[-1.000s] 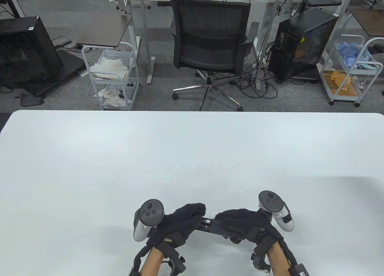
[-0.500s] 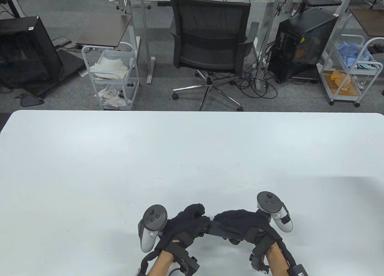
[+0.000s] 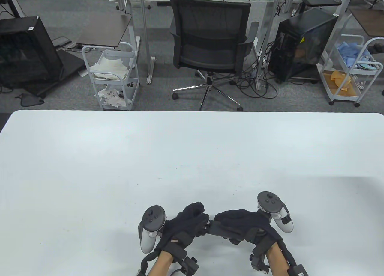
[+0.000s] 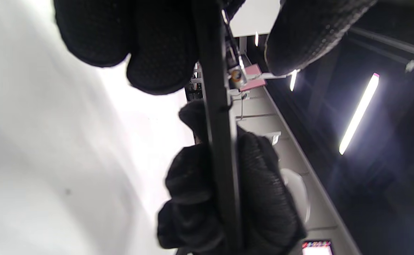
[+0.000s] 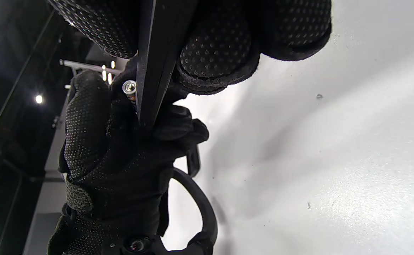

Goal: Fit batteries into remote control, then fit battery cover

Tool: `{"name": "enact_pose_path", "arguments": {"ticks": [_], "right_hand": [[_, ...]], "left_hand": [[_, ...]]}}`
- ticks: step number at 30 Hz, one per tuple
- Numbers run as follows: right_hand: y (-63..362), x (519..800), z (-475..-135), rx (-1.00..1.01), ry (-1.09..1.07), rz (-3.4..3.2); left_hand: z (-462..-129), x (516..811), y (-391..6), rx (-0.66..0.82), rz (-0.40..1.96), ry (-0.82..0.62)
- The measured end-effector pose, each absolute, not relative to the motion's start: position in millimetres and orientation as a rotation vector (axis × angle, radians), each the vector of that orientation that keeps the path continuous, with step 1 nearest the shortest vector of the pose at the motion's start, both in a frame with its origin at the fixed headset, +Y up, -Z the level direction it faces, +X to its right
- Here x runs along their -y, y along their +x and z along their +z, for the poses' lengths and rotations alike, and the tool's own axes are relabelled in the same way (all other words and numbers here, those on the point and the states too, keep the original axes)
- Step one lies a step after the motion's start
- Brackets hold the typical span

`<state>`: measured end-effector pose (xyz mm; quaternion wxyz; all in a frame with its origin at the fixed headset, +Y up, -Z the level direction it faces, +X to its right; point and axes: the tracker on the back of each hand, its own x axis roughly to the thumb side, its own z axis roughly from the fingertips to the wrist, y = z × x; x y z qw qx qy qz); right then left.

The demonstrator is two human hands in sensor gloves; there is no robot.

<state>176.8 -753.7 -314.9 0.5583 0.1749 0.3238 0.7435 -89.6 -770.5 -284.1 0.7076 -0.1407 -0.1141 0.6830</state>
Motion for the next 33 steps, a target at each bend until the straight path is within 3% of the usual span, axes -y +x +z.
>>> {"name": "enact_pose_path", "arguments": {"ticks": [8, 10, 12, 15, 20, 29, 33], "right_hand": [[176.0, 753.1, -314.5, -0.761, 0.411, 1.762], [173.7, 753.0, -313.7, -0.774, 0.421, 1.746], [170.7, 755.1, -313.3, -0.784, 0.425, 1.759], [176.1, 755.0, -314.9, -0.762, 0.407, 1.738], [179.3, 752.7, -314.3, -0.739, 0.412, 1.756], [187.9, 746.3, -313.0, -0.681, 0.430, 1.660], [192.3, 747.2, -313.2, -0.656, 0.403, 1.666]], "left_hand": [[-281.7, 772.8, -85.7, 0.209, 1.555, -0.300], [-279.2, 769.0, -87.4, 0.119, 1.524, -0.173], [-279.0, 764.3, -86.3, 0.080, 1.602, -0.151], [-282.2, 769.4, -88.8, 0.180, 1.577, -0.261], [-282.9, 772.4, -86.2, 0.217, 1.647, -0.272], [-279.4, 756.1, -101.2, 0.329, 1.518, -0.234], [-282.0, 733.6, -121.5, 0.358, 1.402, -0.126]]}}
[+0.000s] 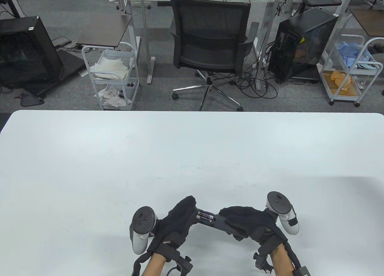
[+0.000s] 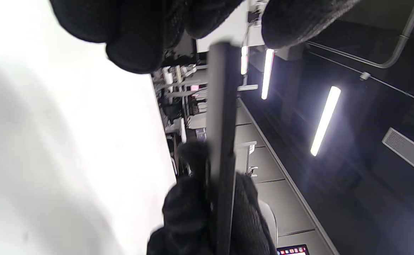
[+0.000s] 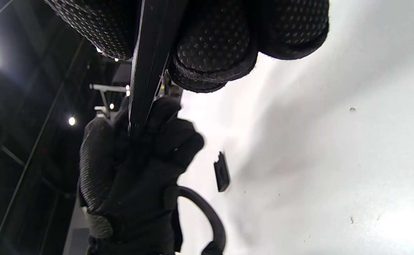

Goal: Fit batteries into remote control, then fit battery cover

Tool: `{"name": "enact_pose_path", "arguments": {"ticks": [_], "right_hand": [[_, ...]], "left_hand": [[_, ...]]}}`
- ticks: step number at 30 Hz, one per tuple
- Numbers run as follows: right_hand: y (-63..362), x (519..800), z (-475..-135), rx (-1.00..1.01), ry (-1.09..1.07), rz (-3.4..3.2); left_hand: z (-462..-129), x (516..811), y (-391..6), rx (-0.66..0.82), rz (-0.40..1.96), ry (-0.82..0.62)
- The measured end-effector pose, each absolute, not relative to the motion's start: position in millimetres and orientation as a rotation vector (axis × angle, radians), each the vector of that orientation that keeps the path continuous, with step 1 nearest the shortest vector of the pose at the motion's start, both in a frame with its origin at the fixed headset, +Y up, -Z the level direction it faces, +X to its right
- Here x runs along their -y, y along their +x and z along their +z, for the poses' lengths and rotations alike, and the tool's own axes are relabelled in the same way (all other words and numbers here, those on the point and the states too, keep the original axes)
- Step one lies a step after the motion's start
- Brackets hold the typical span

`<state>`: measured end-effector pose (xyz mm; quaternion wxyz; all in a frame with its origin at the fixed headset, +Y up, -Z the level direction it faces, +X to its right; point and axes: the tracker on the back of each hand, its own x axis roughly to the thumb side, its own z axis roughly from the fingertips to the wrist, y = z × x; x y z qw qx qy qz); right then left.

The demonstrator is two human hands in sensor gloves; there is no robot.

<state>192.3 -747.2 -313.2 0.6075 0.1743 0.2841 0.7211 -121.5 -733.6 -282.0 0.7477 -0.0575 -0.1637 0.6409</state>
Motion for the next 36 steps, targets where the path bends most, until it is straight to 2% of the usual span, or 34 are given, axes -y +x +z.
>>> {"name": "enact_pose_path", "arguments": {"ticks": [5, 8, 12, 16, 19, 20, 22, 24, 29, 32, 36], "right_hand": [[192.4, 747.4, -314.1, -0.664, 0.398, 1.677], [192.6, 747.1, -314.2, -0.667, 0.396, 1.675], [193.4, 746.4, -313.6, -0.658, 0.399, 1.658], [193.4, 746.9, -313.8, -0.656, 0.401, 1.656], [192.6, 747.0, -314.0, -0.661, 0.406, 1.658], [192.1, 747.4, -313.9, -0.663, 0.407, 1.654], [190.7, 747.6, -313.9, -0.672, 0.409, 1.656], [189.7, 747.8, -313.6, -0.670, 0.407, 1.672], [188.7, 748.9, -312.5, -0.666, 0.403, 1.693], [188.9, 749.1, -312.1, -0.662, 0.401, 1.695], [190.0, 749.0, -311.7, -0.652, 0.396, 1.698]], "left_hand": [[-284.7, 716.0, -155.9, 0.313, 1.277, -0.046], [-284.7, 712.2, -170.5, 0.283, 1.204, -0.056], [-288.7, 706.4, -196.9, 0.260, 0.989, -0.100], [-292.2, 708.1, -216.9, 0.226, 0.791, -0.096], [-291.8, 721.9, -225.4, 0.221, 0.817, -0.055], [-292.7, 725.7, -226.1, 0.211, 0.800, -0.051], [-292.3, 726.8, -226.3, 0.197, 0.707, -0.156], [-291.5, 726.8, -225.3, 0.162, 0.647, -0.124], [-291.4, 728.7, -208.2, 0.083, 0.394, -0.196], [-290.8, 728.6, -196.5, 0.043, 0.270, -0.156], [-291.5, 735.7, -182.1, -0.006, 0.100, -0.236]]}}
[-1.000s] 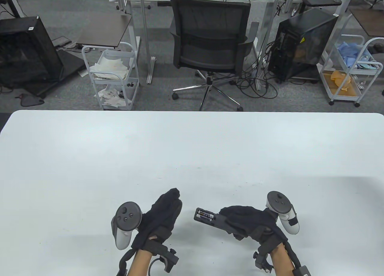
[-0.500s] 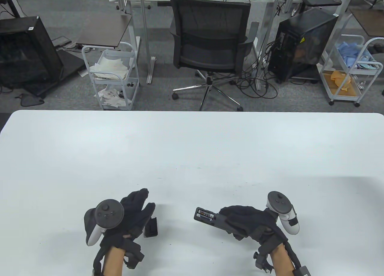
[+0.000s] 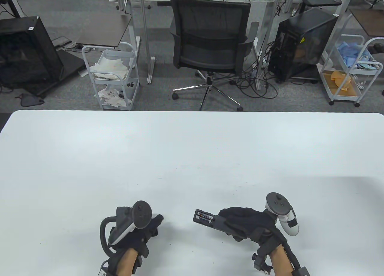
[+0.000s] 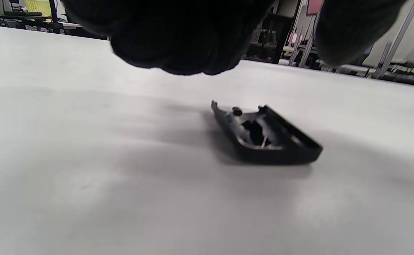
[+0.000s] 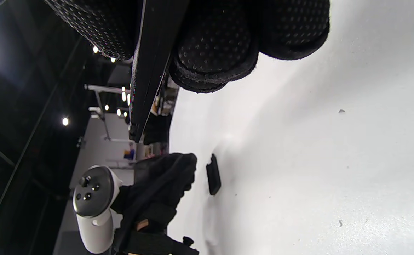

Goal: Fit batteries into remote control, then fit battery cover

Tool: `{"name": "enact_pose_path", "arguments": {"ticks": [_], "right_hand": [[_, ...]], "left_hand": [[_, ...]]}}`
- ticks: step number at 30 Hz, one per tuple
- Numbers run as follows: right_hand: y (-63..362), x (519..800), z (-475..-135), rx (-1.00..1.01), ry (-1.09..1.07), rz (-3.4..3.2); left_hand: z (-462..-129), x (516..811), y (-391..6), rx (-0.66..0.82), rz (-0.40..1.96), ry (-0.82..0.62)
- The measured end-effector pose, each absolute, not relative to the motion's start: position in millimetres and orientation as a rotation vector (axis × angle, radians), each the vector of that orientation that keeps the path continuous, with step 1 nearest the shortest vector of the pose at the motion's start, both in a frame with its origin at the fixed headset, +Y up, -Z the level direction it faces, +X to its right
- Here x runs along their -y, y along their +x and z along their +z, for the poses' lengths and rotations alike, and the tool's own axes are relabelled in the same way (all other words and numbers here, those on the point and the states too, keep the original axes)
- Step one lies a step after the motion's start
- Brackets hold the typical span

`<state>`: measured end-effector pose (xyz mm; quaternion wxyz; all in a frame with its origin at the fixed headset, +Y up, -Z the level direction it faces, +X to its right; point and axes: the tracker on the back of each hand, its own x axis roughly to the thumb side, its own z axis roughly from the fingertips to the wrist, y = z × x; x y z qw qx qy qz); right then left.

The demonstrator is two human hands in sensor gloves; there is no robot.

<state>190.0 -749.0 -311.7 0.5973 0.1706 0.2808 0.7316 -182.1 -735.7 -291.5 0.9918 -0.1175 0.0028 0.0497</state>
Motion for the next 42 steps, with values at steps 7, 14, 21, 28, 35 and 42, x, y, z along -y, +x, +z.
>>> {"name": "enact_pose_path", "arguments": {"ticks": [7, 14, 21, 28, 35, 42], "right_hand": [[191.6, 748.3, -310.7, -0.641, 0.394, 1.691], [191.2, 748.6, -310.5, -0.648, 0.395, 1.704], [190.7, 749.2, -310.8, -0.656, 0.390, 1.714], [190.1, 749.5, -311.1, -0.659, 0.388, 1.722], [189.7, 749.4, -311.2, -0.659, 0.392, 1.719], [190.5, 748.9, -311.2, -0.650, 0.393, 1.715]], "left_hand": [[-294.9, 748.3, -171.1, -0.025, -0.037, -0.327], [-296.8, 750.4, -173.2, -0.012, 0.031, -0.361], [-291.8, 743.7, -189.6, 0.110, 0.391, -0.401], [-295.0, 747.3, -188.6, 0.300, 0.666, -0.415], [-296.4, 750.2, -190.5, 0.289, 0.733, -0.345], [-297.3, 759.4, -191.3, 0.301, 0.844, -0.498]]}}
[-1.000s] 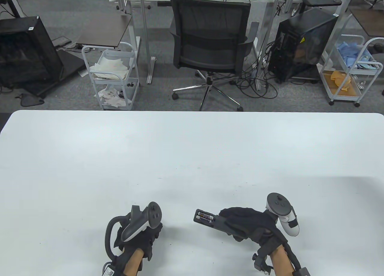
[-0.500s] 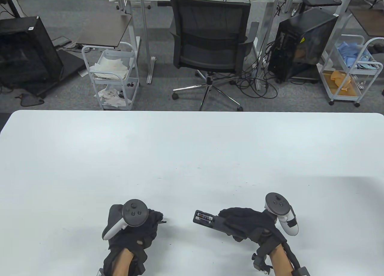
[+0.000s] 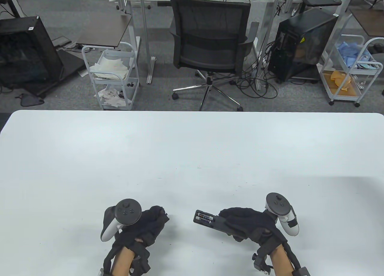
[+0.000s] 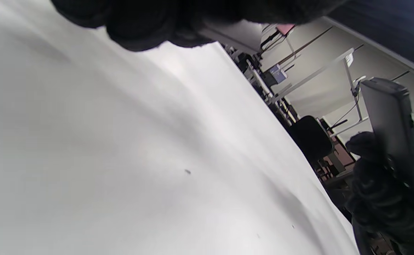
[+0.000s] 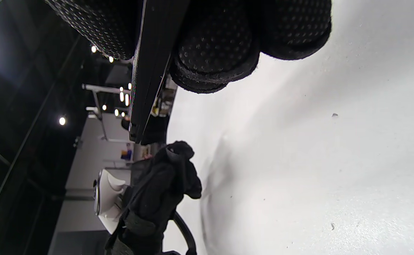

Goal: Fit batteries into remote control, then fit battery cover

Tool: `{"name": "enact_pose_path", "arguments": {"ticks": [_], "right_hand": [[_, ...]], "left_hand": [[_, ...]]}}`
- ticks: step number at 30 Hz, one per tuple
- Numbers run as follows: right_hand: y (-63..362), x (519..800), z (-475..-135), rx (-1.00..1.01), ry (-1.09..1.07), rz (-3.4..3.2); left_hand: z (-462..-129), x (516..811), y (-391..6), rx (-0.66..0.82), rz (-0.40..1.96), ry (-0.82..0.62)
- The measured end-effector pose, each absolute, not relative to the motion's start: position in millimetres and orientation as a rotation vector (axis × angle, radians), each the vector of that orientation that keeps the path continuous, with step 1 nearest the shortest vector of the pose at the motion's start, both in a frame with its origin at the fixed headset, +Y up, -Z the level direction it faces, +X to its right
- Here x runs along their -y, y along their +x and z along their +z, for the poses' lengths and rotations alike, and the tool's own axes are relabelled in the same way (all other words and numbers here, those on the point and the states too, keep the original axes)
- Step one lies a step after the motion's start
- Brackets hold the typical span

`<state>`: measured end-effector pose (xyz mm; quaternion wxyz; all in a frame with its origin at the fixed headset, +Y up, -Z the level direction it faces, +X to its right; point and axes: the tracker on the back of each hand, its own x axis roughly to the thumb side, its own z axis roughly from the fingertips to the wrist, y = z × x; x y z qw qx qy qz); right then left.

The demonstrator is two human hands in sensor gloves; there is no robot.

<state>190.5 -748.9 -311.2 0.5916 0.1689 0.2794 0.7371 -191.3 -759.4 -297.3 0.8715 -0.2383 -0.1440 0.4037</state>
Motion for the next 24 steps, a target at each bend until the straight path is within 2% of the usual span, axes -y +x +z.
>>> {"name": "enact_pose_path", "arguments": {"ticks": [6, 9, 15, 24], "right_hand": [[191.3, 748.5, -311.0, -0.646, 0.397, 1.714], [191.3, 748.9, -311.0, -0.649, 0.399, 1.717], [191.2, 749.8, -310.8, -0.653, 0.393, 1.738], [178.6, 754.7, -309.9, -0.724, 0.424, 1.803]], "left_hand": [[-295.9, 754.8, -187.5, 0.382, 0.767, -0.535], [-293.7, 753.2, -181.8, 0.445, 0.804, -0.538], [-289.0, 746.0, -169.7, 0.551, 0.778, -0.457], [-283.9, 738.9, -152.2, 0.639, 0.780, -0.444]]}}
